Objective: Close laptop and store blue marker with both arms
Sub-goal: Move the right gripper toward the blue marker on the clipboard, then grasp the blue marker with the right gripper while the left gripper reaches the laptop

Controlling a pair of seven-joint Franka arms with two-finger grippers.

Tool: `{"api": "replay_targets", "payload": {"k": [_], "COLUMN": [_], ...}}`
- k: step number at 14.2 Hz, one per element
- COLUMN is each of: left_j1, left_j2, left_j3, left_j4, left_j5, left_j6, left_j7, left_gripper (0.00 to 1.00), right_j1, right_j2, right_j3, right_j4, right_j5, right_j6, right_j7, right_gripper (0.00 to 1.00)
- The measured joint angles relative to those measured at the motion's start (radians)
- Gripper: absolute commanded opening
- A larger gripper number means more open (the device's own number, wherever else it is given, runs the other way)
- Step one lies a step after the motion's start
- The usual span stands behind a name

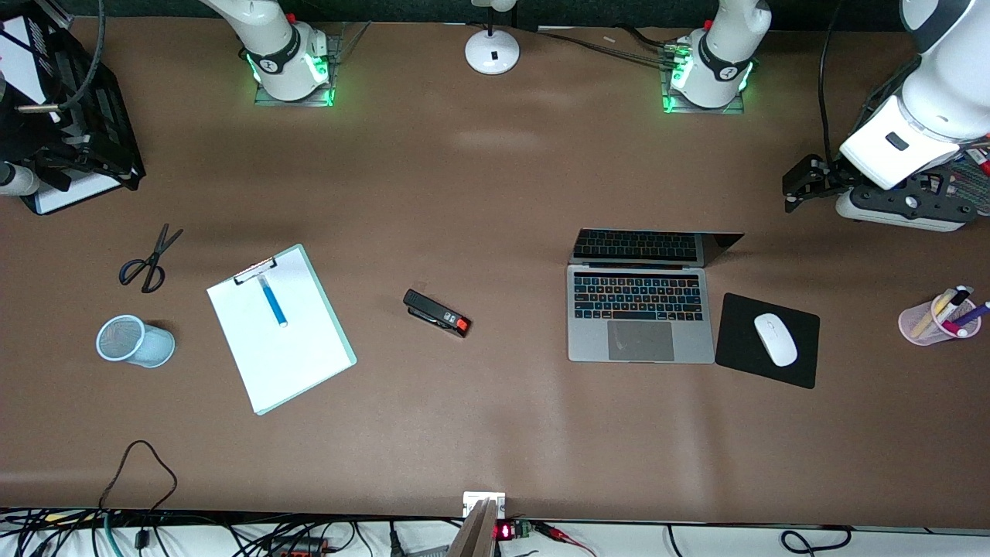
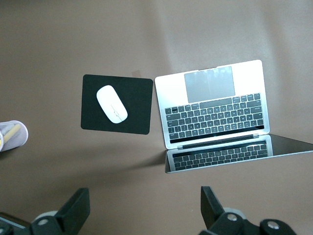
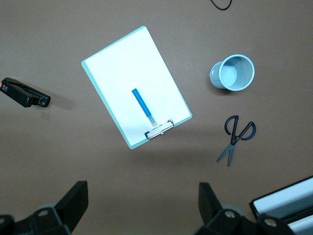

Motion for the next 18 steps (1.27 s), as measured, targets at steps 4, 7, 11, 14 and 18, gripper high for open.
{"api": "replay_targets", "payload": {"k": [4, 7, 11, 14, 18], "left_j1": [0.0, 0.0, 0.001, 0.001, 0.0], "left_j2": [0.0, 0.0, 0.009, 0.046, 0.097], "left_j3": [0.0, 0.0, 0.001, 0.001, 0.001], "left_j4": [0.0, 0.001, 0.007, 0.032, 0.049], "left_j5": [0.0, 0.0, -0.001, -0.001, -0.002], "left_j6": [-0.007, -0.009, -0.01, -0.021, -0.023], "left_j7": [0.0, 0.0, -0.002, -0.004, -0.004], "left_gripper": [1.0, 1.0, 1.0, 1.0, 0.36], "right_j1": [0.0, -0.001, 0.0, 0.007, 0.023], "right_j2": [0.001, 0.038, 0.173, 0.27, 0.392], "right_j3": [0.0, -0.002, 0.0, 0.004, 0.005], "right_j4": [0.0, -0.005, -0.011, -0.013, -0.013], "right_j5": [0.0, 0.0, 0.001, 0.008, 0.01], "right_j6": [-0.001, -0.002, 0.022, 0.124, 0.216], "right_j7": [0.0, 0.0, -0.05, -0.169, -0.289], "right_gripper": [1.0, 1.0, 1.0, 0.98, 0.73]}}
